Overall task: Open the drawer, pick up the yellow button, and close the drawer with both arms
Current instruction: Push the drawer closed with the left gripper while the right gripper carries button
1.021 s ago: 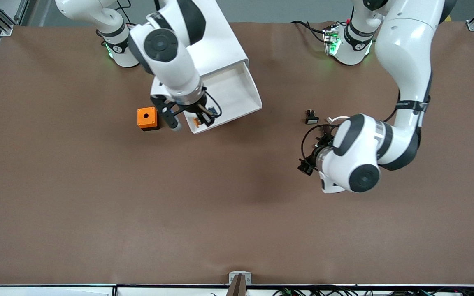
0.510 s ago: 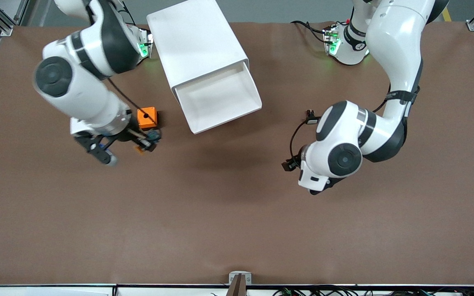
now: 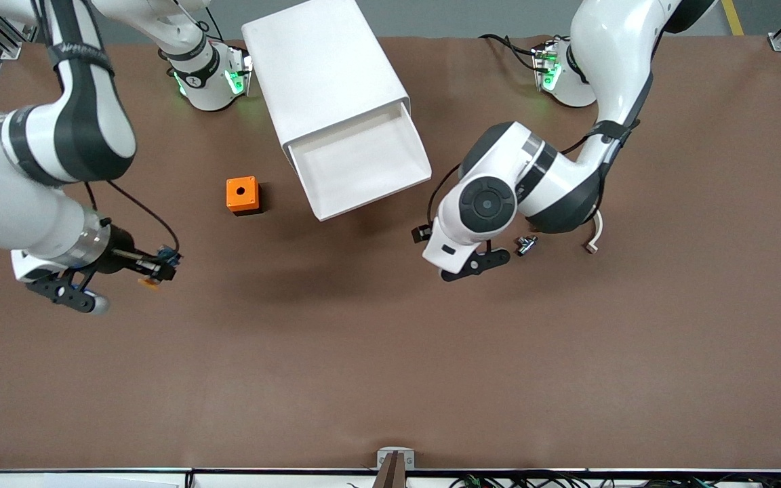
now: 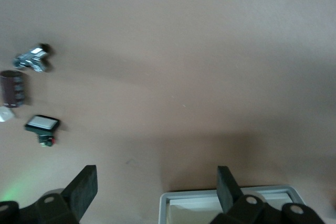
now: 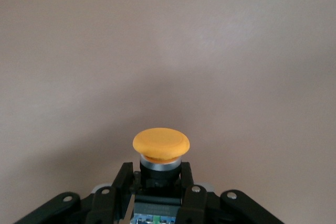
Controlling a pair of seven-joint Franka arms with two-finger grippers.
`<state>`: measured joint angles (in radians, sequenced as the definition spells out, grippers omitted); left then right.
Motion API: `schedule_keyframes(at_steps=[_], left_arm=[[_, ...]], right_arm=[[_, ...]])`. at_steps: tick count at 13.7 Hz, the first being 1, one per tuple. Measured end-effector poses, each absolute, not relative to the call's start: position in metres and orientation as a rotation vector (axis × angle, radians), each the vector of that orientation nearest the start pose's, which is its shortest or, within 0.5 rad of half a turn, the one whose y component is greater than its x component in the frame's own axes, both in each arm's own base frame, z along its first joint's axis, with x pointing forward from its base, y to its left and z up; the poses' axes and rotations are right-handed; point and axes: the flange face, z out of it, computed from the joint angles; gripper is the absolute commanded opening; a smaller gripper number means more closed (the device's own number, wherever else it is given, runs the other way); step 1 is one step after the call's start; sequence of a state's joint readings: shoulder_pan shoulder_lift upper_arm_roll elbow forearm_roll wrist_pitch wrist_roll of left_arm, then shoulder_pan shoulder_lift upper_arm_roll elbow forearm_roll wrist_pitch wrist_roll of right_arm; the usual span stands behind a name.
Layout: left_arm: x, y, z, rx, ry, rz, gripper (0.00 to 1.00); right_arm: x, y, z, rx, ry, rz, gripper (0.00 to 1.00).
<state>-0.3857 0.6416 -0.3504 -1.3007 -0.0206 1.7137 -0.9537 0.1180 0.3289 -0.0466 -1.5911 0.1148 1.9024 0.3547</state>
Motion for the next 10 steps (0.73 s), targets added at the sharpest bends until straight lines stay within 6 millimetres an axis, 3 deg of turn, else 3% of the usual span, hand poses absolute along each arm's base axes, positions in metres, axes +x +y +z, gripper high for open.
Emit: schedule_keyframes(at_steps=[3, 10], left_arm=[[0.524, -0.467, 0.36, -3.079, -0.389, 0.48, 1.0], [0.447, -0.535, 0.351, -3.013, -0.396, 0.482, 1.0]], right_arm=[[0.67, 0.017, 0.393, -3.031, 0.423, 0.055, 0.02], [0.695, -0.034, 0.283, -3.101, 0.176, -0.029, 0.02]])
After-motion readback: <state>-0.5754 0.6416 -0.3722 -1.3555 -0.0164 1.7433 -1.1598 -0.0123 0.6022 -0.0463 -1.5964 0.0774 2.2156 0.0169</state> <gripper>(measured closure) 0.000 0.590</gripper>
